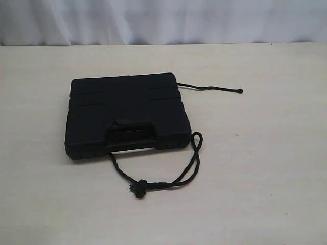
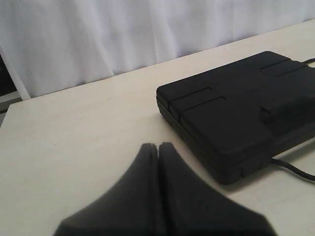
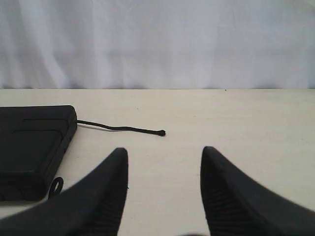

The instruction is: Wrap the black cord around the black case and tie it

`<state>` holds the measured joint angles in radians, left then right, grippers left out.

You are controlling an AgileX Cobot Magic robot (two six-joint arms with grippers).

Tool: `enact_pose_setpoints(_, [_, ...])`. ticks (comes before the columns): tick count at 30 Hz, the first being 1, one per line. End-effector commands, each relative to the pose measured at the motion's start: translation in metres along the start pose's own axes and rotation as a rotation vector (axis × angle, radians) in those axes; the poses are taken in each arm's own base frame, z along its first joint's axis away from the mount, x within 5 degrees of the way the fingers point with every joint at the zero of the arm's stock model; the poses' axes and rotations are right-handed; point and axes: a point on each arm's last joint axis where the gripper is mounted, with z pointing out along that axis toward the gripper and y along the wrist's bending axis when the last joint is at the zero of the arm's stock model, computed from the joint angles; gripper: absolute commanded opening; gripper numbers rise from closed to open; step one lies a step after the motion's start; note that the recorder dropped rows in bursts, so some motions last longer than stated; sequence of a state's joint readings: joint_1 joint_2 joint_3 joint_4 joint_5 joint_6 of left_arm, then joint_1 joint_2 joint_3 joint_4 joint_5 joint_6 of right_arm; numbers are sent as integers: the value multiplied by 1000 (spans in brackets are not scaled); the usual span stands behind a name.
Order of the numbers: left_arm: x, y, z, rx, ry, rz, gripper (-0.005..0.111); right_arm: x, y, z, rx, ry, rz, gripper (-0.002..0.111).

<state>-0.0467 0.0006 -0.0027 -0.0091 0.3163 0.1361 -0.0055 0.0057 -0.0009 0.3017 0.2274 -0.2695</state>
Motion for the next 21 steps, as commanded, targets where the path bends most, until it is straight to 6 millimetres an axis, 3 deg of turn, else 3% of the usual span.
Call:
enact_pose_setpoints(1, [0, 0, 0, -6, -5, -3, 0, 1, 0, 0, 4, 1, -6, 45])
enact_pose_setpoints(6, [-7, 1, 0, -19, -84, 5, 0, 0, 0, 0, 4, -1, -6, 45])
enact_pose_setpoints(9, [-24, 3, -3, -14, -271, -158, 0, -8, -2, -1, 28, -99, 13, 45])
enact_pose_setpoints(12, [-41, 12, -11, -38, -501, -416, 0, -21, -6, -3, 36, -251, 310, 45])
enact_pose_setpoints(16, [-60, 26, -28, -68, -824, -601, 0, -25, -13, -5, -5, -329, 970, 45])
enact_pose_setpoints(21, [-77, 27, -51, 66, -1140, -701, 0, -37, -23, -11, 33, -473, 1097, 45])
